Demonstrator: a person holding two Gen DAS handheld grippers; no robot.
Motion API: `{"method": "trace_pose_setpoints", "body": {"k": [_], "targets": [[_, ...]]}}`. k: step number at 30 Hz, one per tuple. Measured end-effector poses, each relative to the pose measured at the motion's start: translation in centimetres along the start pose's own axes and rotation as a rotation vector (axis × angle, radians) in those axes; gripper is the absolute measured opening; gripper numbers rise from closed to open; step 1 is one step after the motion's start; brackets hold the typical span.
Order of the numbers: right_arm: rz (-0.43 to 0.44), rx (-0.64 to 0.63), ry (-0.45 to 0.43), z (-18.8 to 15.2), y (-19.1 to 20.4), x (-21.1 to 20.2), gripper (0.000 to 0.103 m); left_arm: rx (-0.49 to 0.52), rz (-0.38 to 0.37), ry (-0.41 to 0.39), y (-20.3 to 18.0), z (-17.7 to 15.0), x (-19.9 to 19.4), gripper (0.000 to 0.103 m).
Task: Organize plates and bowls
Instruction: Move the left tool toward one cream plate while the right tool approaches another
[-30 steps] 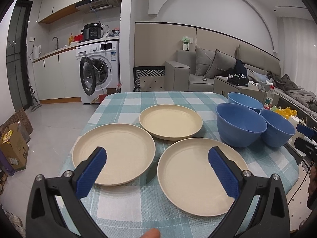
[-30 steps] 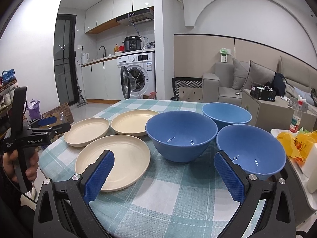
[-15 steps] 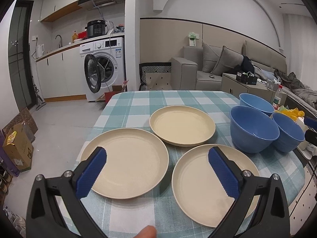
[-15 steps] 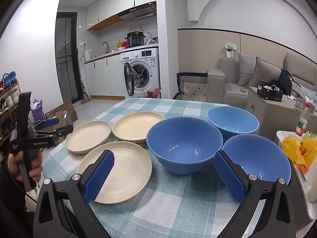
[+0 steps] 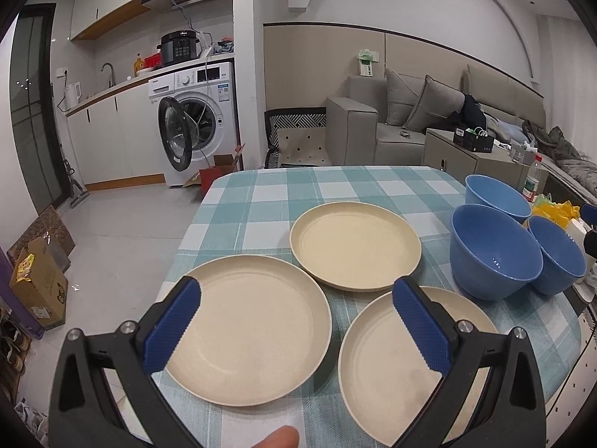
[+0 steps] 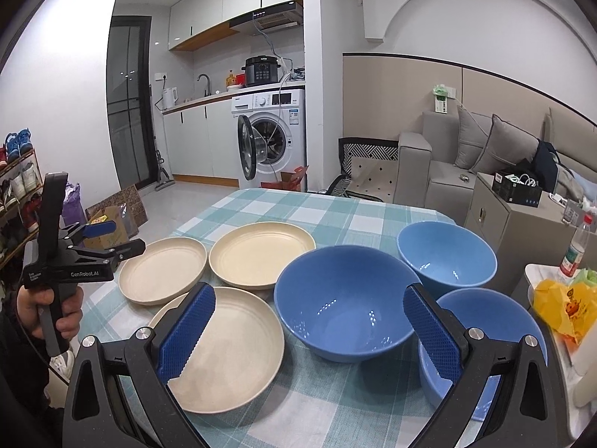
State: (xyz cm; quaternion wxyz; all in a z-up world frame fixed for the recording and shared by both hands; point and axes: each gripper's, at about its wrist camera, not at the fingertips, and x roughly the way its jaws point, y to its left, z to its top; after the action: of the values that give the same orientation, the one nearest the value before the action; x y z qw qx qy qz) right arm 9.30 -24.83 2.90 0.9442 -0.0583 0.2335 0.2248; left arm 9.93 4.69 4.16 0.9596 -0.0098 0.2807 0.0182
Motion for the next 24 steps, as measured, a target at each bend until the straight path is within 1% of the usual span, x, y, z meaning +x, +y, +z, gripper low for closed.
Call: {"method": "trace_pose_setpoints", "body": {"k": [4,7,16,24], "targets": [[0.004,-0.005,0.011,1.5,-0.3,0.7,0.103,0.001,0.004,0.009,0.1,1.0,0.7,0.103],[0.008,-0.01,0.023,2.4,-0.3,1.5,0.103,-0.001,-0.008,0.017,0.1,1.8,1.3,0.103],[0.047,-0.038,0.061,5.0,0.2,4.0,0.103,0.005,0.003,0.027,0.5,3.5,3.1,0.103],[0.061,-0.031,0.117,7.2,0.6,6.9,0.103,0.013,0.005,0.035,0.8,4.5,4.6,0.103]]}}
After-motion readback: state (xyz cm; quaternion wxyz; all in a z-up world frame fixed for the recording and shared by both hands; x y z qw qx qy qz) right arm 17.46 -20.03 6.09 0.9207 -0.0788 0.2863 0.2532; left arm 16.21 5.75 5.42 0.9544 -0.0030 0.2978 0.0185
